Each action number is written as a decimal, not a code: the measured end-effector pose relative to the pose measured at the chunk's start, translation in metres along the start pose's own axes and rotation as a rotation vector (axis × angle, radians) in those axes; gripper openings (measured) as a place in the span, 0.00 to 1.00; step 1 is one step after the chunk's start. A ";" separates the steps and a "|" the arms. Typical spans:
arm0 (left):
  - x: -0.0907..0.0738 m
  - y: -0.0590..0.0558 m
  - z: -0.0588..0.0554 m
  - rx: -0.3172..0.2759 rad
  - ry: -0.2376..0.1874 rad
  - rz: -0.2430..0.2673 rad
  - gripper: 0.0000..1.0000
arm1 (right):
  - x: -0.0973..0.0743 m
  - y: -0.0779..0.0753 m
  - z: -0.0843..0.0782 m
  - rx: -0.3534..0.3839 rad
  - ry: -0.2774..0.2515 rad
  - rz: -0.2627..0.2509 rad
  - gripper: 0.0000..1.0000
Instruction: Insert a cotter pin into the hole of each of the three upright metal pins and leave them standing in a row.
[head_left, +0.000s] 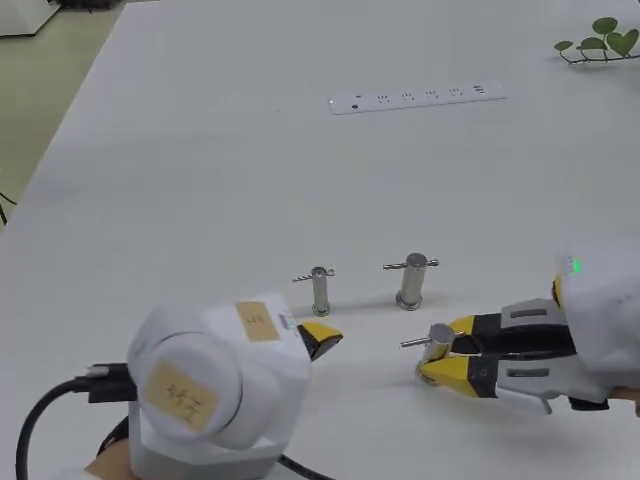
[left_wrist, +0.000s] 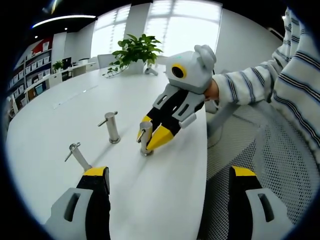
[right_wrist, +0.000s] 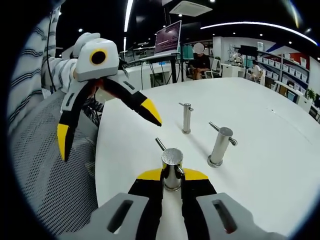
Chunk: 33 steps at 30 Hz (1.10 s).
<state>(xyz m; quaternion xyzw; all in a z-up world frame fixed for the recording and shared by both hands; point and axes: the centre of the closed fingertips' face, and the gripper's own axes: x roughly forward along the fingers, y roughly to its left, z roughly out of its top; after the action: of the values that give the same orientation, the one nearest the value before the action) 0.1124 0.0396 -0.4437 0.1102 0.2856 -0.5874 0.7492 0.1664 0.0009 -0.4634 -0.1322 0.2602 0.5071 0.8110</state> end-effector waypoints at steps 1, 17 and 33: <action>-0.001 0.000 0.000 -0.001 -0.001 0.002 0.98 | -0.002 -0.002 0.001 0.003 -0.003 -0.004 0.08; -0.009 0.008 -0.001 -0.006 0.001 0.029 0.97 | -0.038 -0.058 -0.006 -0.003 0.011 -0.085 0.08; -0.013 0.013 -0.003 -0.030 0.010 0.050 0.97 | -0.044 -0.100 -0.014 0.002 0.026 -0.116 0.08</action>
<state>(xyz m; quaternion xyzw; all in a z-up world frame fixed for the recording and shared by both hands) 0.1215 0.0556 -0.4410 0.1090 0.2955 -0.5635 0.7637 0.2360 -0.0844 -0.4554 -0.1528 0.2632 0.4572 0.8357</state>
